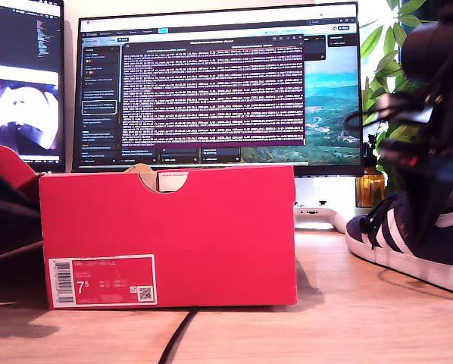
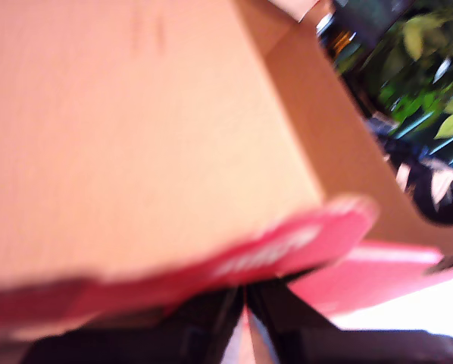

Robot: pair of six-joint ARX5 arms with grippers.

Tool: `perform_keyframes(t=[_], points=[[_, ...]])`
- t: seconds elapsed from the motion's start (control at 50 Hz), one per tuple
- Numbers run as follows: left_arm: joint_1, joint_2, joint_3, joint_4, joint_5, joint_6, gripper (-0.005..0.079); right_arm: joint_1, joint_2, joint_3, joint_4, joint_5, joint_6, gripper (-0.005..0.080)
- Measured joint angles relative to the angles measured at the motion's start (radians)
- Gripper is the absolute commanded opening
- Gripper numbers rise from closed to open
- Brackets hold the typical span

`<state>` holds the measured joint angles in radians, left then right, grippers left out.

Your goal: Pack the blue shoes by picking the first shoe and placing it inside the red shoebox, left side, then picking and rotating the second shoe and placing it in the shoebox

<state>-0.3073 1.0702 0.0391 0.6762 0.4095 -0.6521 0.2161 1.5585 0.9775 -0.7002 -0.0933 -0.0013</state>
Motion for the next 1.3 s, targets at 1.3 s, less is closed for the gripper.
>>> perform_keyframes(t=[1.3], points=[[0.0, 0.0, 0.0, 0.04, 0.008, 0.0, -0.002, 0.294, 0.045, 0.518, -0.169, -0.14, 0.267, -0.0013]])
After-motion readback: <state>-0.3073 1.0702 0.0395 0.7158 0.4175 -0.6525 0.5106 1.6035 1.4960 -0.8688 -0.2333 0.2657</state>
